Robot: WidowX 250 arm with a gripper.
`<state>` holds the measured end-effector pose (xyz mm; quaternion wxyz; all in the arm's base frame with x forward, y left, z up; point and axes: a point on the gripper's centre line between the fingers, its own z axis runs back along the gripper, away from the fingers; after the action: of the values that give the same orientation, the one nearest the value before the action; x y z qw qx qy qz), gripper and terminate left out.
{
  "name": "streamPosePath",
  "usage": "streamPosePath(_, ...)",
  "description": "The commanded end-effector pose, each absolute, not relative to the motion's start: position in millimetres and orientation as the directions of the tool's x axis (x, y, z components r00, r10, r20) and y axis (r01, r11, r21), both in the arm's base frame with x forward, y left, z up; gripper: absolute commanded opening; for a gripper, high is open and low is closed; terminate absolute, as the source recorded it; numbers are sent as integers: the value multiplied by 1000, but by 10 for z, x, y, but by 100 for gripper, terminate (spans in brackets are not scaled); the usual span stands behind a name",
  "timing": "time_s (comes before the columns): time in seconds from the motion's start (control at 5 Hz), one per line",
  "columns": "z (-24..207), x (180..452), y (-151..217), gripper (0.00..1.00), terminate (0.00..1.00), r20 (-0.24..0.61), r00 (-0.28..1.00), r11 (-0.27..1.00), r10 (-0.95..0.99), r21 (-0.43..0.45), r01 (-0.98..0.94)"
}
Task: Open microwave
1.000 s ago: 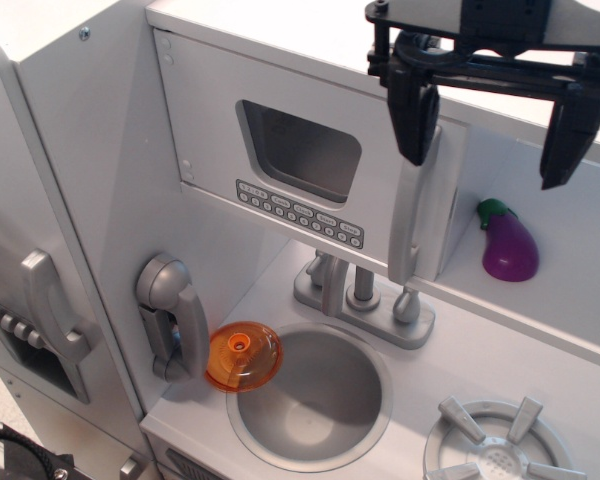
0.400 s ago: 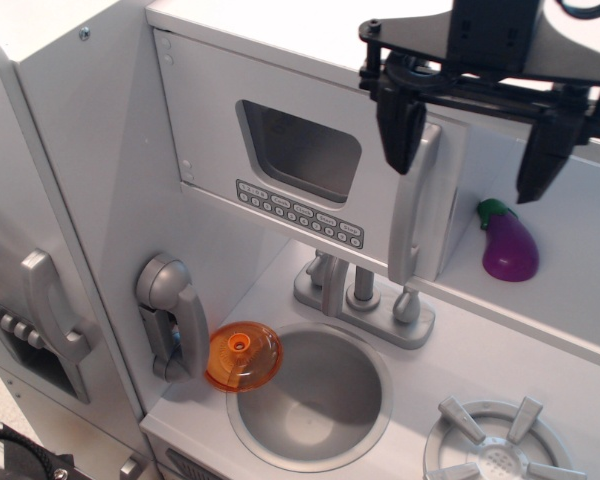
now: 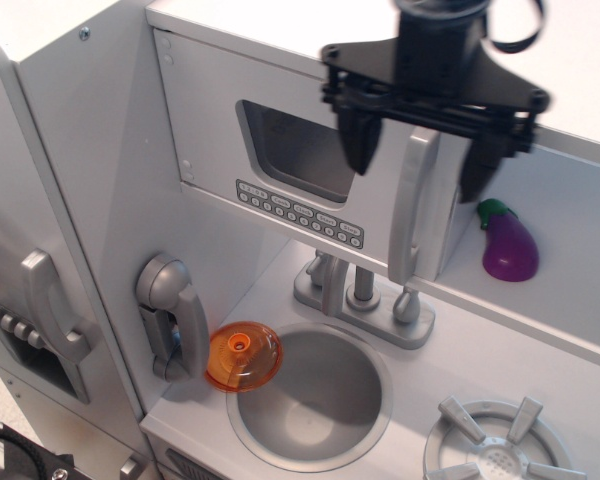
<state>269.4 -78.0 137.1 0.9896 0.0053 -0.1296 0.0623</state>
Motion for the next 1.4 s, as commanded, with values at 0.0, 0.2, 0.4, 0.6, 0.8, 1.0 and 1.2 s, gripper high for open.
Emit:
streamPosePath(0.0,1285,2977,-555,100,0,279,950,989,143,-18,-144)
streamPosePath(0.2,1250,3021,-575,100,0,285,949,991,134,-28,-131)
streamPosePath(0.4,1242,2984,-622,0,0,277,957,995,89,-61,-75)
streamPosePath(0.6,1247,2958,-653,0,0,289,953,993,90,-95,-65)
streamPosePath(0.8,1255,2957,-694,0,0,299,950,990,94,-126,-59)
streamPosePath(1.0,1254,2880,-711,0,0,323,942,992,90,-118,-54)
streamPosePath(1.2,1269,2689,-663,0,0,317,946,993,72,-107,-39)
